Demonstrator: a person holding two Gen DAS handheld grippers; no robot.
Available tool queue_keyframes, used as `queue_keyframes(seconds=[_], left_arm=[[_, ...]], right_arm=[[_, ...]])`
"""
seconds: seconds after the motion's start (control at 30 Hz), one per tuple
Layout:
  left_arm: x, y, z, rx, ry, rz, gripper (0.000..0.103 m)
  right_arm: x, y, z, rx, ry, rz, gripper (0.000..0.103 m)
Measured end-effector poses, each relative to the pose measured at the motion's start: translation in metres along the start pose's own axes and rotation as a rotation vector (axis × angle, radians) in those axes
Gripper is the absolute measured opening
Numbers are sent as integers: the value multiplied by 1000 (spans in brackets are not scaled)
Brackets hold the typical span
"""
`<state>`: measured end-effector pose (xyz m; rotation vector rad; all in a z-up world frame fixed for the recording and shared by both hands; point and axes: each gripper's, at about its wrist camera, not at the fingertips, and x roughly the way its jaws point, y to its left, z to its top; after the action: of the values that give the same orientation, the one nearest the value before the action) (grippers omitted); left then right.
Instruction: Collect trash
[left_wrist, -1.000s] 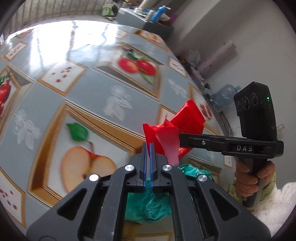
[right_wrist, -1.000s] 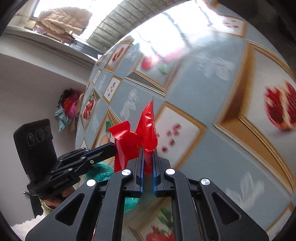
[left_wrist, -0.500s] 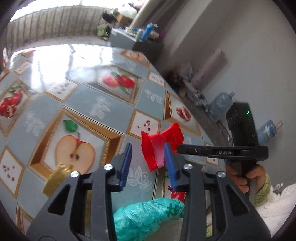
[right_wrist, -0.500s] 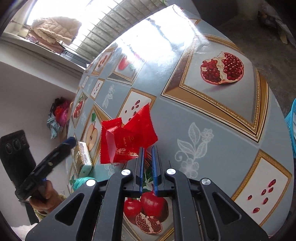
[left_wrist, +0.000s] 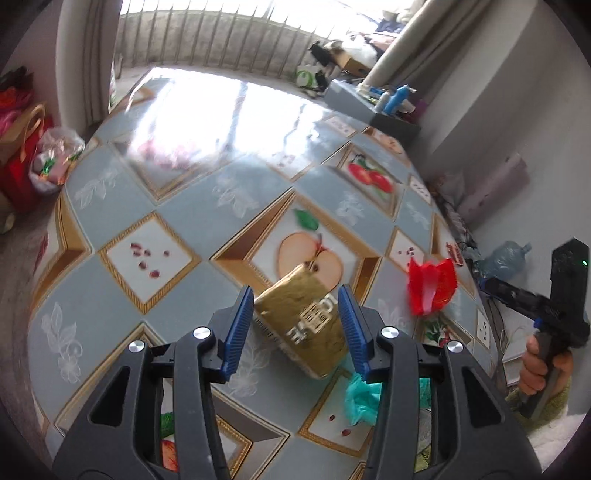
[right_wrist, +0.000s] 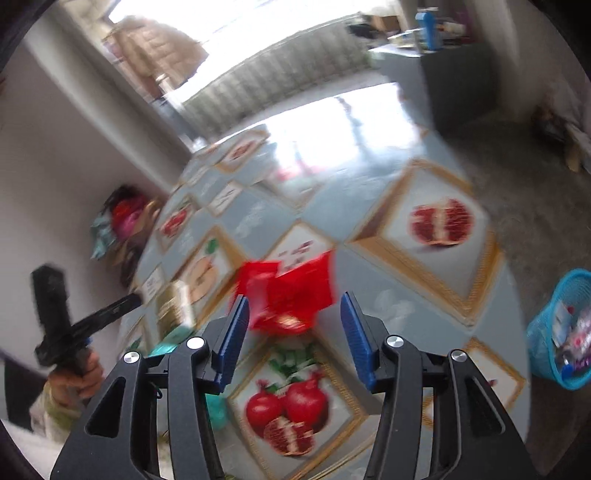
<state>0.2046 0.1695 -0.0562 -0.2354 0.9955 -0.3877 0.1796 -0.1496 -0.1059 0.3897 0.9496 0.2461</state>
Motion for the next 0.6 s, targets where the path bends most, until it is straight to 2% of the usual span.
queue_keyframes(seconds=[0.07, 0.13, 0.3, 0.4, 0.5, 0.6], left_arm=[[8, 7, -2, -40, 38, -17, 44], [15, 10, -4, -62, 57, -35, 44], [27, 13, -7, -68, 60, -57, 44], [34, 11, -4, -63, 67, -63, 45], [40, 5, -1, -39, 70, -56, 53], [49, -7, 0, 13, 74, -33, 59]], right_arm=[[10, 18, -7, -52, 45, 76, 58], [29, 37, -15, -104, 130, 154, 60], [71, 75, -34, -236, 287, 185, 60], [80, 83, -39, -243, 322, 219, 60], [80, 85, -40, -250, 319, 207, 60], [74, 80, -43, -241, 321, 209, 48]])
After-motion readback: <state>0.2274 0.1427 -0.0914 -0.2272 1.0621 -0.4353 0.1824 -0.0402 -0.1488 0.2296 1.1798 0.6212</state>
